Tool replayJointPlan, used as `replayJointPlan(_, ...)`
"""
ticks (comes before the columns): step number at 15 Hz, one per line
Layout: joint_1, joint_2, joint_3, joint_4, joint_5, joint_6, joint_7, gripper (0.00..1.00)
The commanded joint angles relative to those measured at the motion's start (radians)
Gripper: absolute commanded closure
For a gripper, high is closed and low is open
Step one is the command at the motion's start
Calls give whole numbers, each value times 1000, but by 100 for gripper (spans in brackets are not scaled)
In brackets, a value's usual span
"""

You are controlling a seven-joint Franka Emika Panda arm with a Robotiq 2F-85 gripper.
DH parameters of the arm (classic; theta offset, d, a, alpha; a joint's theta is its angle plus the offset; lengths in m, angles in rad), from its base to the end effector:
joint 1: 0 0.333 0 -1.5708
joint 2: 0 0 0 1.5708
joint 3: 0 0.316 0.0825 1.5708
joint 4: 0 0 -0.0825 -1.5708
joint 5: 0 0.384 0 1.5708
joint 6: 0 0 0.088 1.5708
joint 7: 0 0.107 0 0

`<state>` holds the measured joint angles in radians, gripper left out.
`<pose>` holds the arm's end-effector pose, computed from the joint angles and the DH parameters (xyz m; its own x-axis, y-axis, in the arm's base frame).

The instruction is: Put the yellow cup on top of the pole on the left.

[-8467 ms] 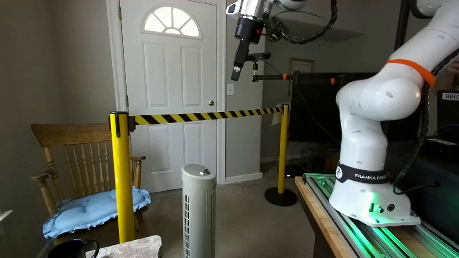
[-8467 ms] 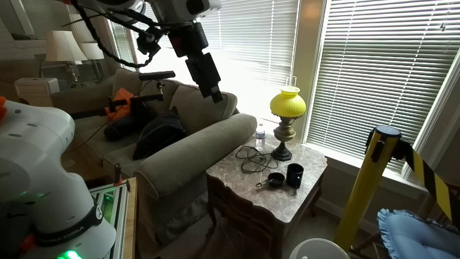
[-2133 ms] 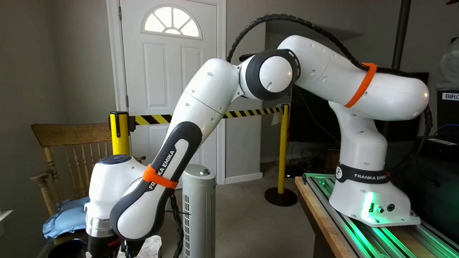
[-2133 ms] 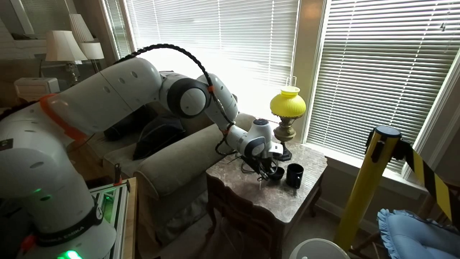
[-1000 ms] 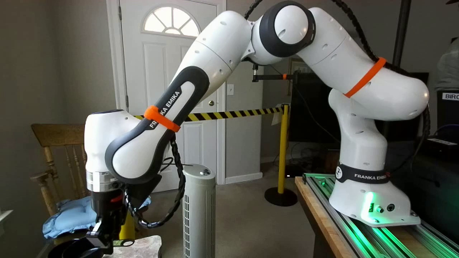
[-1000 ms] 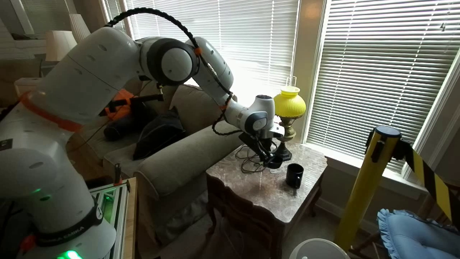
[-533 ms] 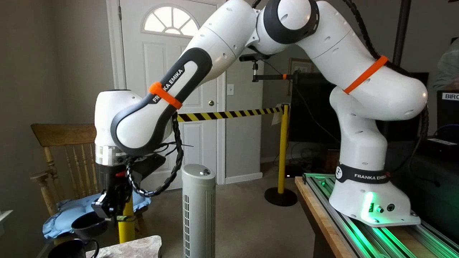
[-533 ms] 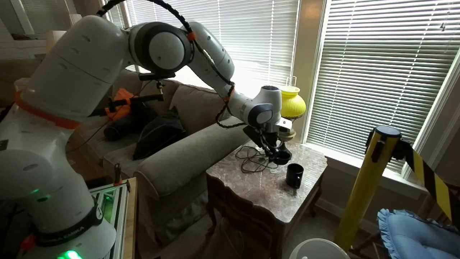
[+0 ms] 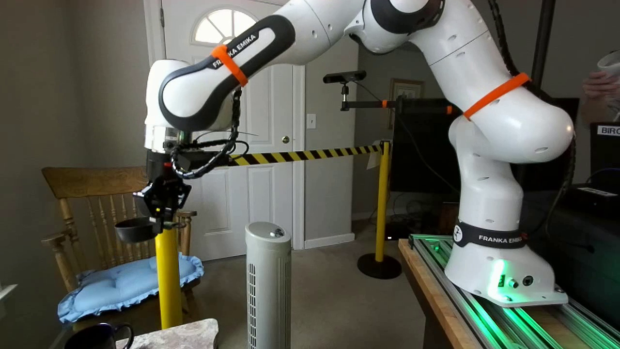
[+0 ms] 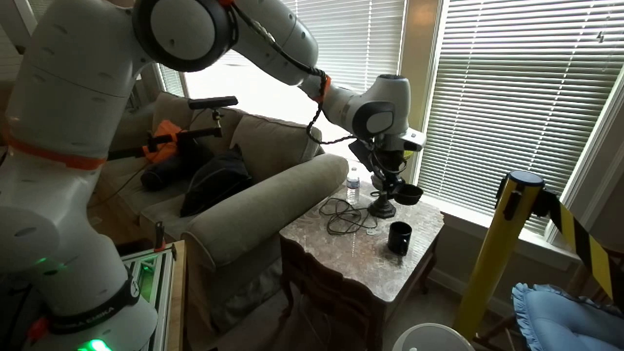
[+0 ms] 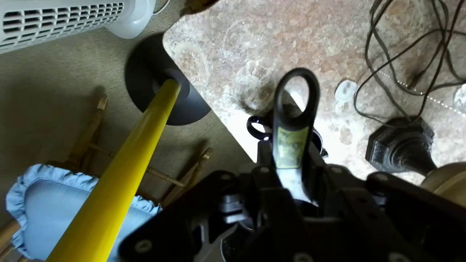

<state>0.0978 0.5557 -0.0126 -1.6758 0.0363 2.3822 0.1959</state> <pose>0.6910 0.0604 0.2949 0.9806 -0.1346 0.1428 -0.1286 -0.9904 -0.0508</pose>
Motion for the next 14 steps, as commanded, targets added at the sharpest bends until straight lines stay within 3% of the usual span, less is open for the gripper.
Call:
replayJointPlan(1,-39,-83,-2,15,38,-93,32,94)
replayJointPlan(7,-84,-158,-31,85,47,-191,95,94)
replayJointPlan(14,-135,-143,-82,188,45,-185,185,94)
